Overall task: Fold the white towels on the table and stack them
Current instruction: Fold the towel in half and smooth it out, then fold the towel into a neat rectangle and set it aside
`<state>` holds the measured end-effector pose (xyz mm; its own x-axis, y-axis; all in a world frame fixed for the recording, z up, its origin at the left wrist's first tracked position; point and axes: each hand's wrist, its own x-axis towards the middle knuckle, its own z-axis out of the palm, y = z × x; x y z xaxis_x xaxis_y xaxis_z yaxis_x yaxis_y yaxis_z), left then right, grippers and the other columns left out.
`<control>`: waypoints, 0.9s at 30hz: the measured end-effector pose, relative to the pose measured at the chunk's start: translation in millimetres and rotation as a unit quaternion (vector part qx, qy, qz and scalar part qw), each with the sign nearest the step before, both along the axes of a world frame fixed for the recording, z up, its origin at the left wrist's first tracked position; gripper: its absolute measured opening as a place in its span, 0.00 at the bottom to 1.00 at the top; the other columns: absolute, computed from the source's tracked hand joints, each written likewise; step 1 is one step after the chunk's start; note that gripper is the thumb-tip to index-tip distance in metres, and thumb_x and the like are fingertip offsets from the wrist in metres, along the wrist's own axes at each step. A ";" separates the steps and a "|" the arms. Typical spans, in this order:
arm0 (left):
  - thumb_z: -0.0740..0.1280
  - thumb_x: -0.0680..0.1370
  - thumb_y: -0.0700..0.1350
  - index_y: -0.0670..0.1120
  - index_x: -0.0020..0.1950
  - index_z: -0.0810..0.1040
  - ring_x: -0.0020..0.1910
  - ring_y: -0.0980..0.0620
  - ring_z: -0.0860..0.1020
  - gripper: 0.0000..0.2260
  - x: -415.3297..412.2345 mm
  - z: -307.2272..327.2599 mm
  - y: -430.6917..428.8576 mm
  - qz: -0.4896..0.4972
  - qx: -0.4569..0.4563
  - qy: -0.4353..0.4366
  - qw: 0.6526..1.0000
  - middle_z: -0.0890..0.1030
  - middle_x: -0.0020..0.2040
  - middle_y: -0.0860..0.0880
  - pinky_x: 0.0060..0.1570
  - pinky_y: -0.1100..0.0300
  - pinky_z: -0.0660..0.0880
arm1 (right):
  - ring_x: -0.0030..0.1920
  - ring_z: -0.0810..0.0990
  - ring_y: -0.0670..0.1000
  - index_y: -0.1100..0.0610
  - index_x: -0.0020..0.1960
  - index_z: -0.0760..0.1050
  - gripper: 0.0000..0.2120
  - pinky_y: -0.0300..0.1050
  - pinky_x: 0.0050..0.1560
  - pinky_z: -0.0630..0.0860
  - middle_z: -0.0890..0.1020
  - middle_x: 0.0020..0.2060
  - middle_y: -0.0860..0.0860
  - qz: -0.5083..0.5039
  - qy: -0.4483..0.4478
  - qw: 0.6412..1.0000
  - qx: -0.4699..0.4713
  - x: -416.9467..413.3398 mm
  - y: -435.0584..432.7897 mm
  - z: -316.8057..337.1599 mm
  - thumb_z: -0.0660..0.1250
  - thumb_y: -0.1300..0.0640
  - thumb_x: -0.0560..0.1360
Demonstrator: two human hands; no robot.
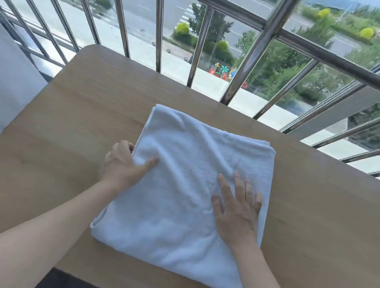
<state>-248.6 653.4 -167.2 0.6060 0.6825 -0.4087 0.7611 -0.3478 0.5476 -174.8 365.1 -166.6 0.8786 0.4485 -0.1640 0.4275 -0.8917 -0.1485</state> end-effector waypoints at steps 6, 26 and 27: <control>0.59 0.80 0.62 0.37 0.66 0.69 0.61 0.37 0.69 0.29 -26.9 -12.4 -71.2 -0.025 0.171 0.047 0.984 0.71 0.63 0.38 0.55 0.42 0.69 | 0.81 0.44 0.48 0.39 0.80 0.50 0.25 0.54 0.79 0.40 0.48 0.80 0.44 0.088 0.038 0.994 0.044 14.7 -22.7 -8.5 0.49 0.44 0.84; 0.53 0.80 0.58 0.49 0.82 0.56 0.80 0.37 0.48 0.31 -9.7 -24.8 -215.0 -0.326 0.250 -0.027 0.911 0.52 0.82 0.46 0.75 0.37 0.49 | 0.21 0.75 0.56 0.57 0.41 0.78 0.16 0.42 0.20 0.66 0.76 0.27 0.53 -0.153 -0.072 0.986 0.010 -33.8 -49.5 -1.0 0.69 0.45 0.77; 0.52 0.81 0.59 0.50 0.82 0.54 0.80 0.37 0.46 0.31 -5.9 -28.0 -211.3 -0.345 0.261 -0.021 0.901 0.50 0.83 0.46 0.76 0.37 0.46 | 0.20 0.75 0.56 0.57 0.40 0.78 0.14 0.42 0.20 0.66 0.76 0.26 0.52 -0.148 -0.057 0.987 0.014 -33.5 -52.4 -0.4 0.71 0.46 0.75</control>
<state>-254.5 442.2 -195.2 0.9670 0.2308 -0.1079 0.2482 -0.9489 0.1951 -208.3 312.6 -167.1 0.9837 0.1730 -0.0484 0.1647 -0.9761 -0.1415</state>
